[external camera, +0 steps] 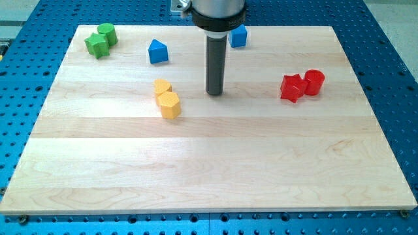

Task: Move the triangle to the bottom center

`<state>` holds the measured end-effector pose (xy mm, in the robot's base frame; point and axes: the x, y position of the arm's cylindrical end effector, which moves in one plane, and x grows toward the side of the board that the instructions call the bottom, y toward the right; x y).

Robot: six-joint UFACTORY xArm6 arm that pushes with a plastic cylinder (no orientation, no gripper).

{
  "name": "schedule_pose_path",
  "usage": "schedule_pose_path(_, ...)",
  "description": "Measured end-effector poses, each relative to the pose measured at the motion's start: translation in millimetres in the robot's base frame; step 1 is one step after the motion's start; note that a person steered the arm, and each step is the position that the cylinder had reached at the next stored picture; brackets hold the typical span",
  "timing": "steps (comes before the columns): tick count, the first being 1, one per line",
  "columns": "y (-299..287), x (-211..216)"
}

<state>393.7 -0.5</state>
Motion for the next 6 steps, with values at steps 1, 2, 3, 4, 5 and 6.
schedule_pose_path(1,-68.7,-15.6)
schedule_pose_path(2,-129.7,-37.1)
schedule_pose_path(3,-188.2,-88.8)
schedule_pose_path(4,-128.3,-100.0)
schedule_pose_path(5,-47.5,-74.3)
schedule_pose_path(6,-89.9,-126.6)
